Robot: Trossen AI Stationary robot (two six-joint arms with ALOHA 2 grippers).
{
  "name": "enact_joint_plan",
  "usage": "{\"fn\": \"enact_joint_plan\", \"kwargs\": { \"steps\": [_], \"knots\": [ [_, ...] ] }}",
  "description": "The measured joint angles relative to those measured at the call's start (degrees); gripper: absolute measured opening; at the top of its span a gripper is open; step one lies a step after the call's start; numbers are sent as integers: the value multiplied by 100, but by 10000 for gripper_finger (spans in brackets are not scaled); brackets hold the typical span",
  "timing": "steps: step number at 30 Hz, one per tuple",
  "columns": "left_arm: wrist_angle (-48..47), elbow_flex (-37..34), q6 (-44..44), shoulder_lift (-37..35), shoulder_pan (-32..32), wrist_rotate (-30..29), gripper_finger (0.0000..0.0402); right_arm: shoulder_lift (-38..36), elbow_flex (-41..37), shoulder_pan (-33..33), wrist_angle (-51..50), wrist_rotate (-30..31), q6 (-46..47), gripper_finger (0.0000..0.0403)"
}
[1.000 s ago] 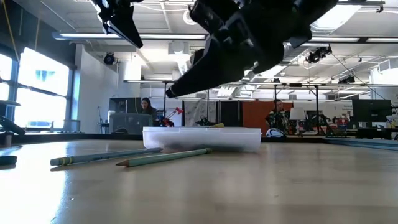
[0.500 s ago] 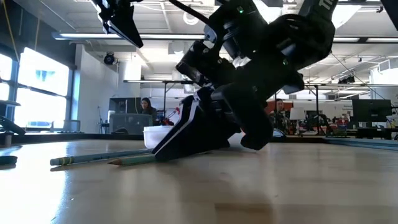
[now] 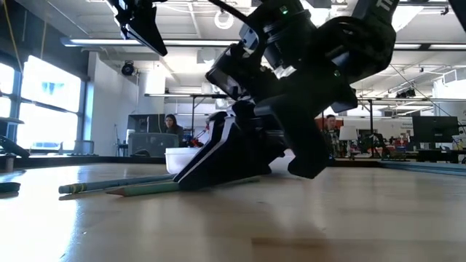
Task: Pick & place school supplies into a supply box
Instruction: Put the green pencil into the black supply box
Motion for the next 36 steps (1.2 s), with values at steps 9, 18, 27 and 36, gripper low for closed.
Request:
{"fn": "enact_joint_plan", "kwargs": {
  "steps": [9, 18, 27, 36],
  "knots": [
    [2, 0, 0, 0, 0, -2, 53, 4, -11, 75, -15, 220, -226, 7],
    [0, 0, -1, 0, 0, -2, 53, -44, -26, 93, 417, -244, 174, 18],
    [2, 0, 0, 0, 0, -2, 53, -65, -20, 239, 105, 273, 365, 60],
    [2, 0, -2, 0, 0, -4, 53, -90, 12, 287, -418, 765, 335, 120]
  ]
}}
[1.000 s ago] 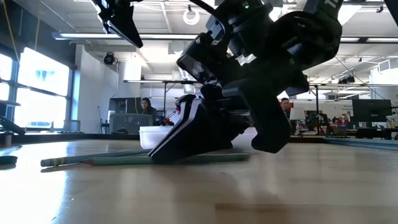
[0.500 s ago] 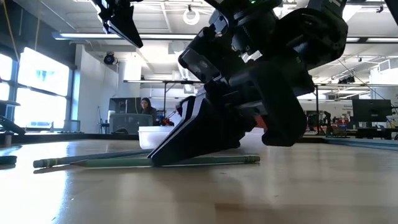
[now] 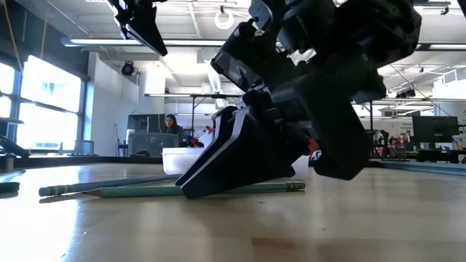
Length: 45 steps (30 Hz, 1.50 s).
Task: Pick & place school supplies into a supply box
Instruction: Put the green pencil into the black supply box, then put the light blue pencil into the black supply box
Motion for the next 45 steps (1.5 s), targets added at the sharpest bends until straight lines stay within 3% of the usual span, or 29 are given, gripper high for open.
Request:
{"fn": "enact_joint_plan", "kwargs": {
  "steps": [8, 15, 20, 26, 30, 35, 37, 45],
  "knots": [
    [0, 0, 2, 0, 0, 0, 53, -9, -7, -49, -126, -254, 72, 101],
    [0, 0, 0, 0, 0, 0, 53, 2, -31, -49, -76, -309, 2, 11],
    [1, 1, 0, 0, 0, -2, 53, 31, -68, -49, 966, -488, 128, 16],
    [-1, 2, 1, 0, 0, -2, 53, -573, -34, -49, 1153, -359, -4, 11],
    [-6, 2, 0, 0, 0, 0, 53, -1191, -42, -28, 397, 61, -454, 7],
    [-10, 4, 2, 0, 0, 4, 53, -1962, -20, -198, -1535, 1592, -540, 7],
    [2, 4, 0, 0, 0, 7, 53, -2017, -29, -377, -2173, 1942, -426, 10],
    [9, 4, 0, 2, 0, 2, 53, -1589, -176, -1191, -2395, 1838, 144, 5]
  ]
}}
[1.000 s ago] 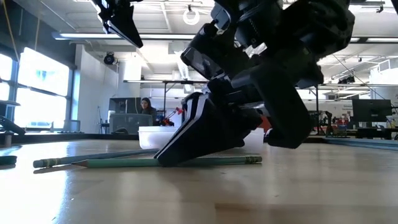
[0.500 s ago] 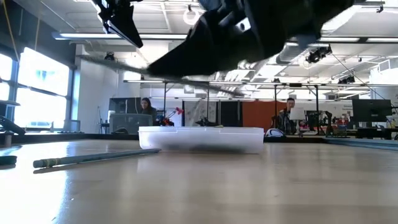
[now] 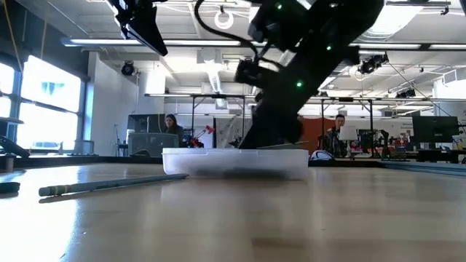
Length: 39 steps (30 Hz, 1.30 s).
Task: Pick & place school supplies into a supply box
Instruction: Put the light blue pencil into the black supply box, then put the dark green crayon into the black supply box
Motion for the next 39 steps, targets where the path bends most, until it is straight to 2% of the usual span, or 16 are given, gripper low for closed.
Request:
{"fn": "enact_joint_plan", "kwargs": {
  "steps": [2, 6, 11, 18, 24, 27, 32, 35, 37, 39],
  "knots": [
    [-3, 0, 1, 0, 0, 0, 53, 82, 11, -106, 302, -106, 0, 11],
    [-9, 0, 0, 0, 0, 0, 53, 166, 15, -234, 628, -763, -97, 20],
    [-9, 0, 2, 0, 0, 0, 53, 160, 22, -219, 1069, -822, -138, 38],
    [-9, 0, 0, 0, 0, 0, 53, 158, 22, -128, 1474, -1267, -150, 89],
    [-9, 0, 1, 0, 0, -2, 53, 177, 26, 298, 2409, -2189, -358, 114],
    [-2, 0, 2, 0, 0, -2, 53, 322, 47, 477, 2922, -2224, -308, 114],
    [24, 0, 0, 0, 0, 36, 53, 845, 417, 575, 2886, -2268, -127, 114],
    [-64, 0, -118, 0, 0, 517, 53, 1150, 786, 577, 2574, -2419, -106, 114],
    [-276, 0, -272, 0, 0, 1244, 53, 1246, 1001, 578, 2109, -2385, -186, 114],
    [-699, 0, -346, 0, 0, 2248, 53, 1259, 1198, 583, 1781, -2202, -355, 114]
  ]
}}
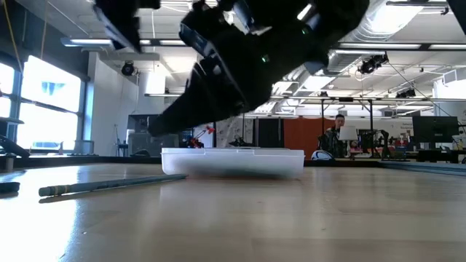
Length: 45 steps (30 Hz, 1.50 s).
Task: Pick & place school supplies into a supply box
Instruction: Put the dark green crayon into the black supply box
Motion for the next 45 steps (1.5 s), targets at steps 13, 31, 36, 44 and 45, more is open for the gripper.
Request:
{"fn": "enact_joint_plan", "kwargs": {
  "steps": [13, 31, 36, 44, 45],
  "knots": [
    [-946, -631, -3270, 11, -2300, 1045, 53, -24, 349, 55, -536, 398, -545, 114],
    [261, -726, -4290, 1956, -3265, 1405, 59, -28, 343, 614, -1268, 2461, -1732, 114],
    [280, -726, -4217, 2274, -3261, 1337, 108, -31, 343, 596, -1245, 2468, -2007, 114],
    [1261, -723, -5203, 2559, -3263, 1134, 184, -31, 343, 533, -1004, 2491, -2089, 114],
    [1372, -723, -5275, 2618, -3263, 1140, 186, -31, 343, 531, -973, 2495, -2091, 114]
  ]
}}
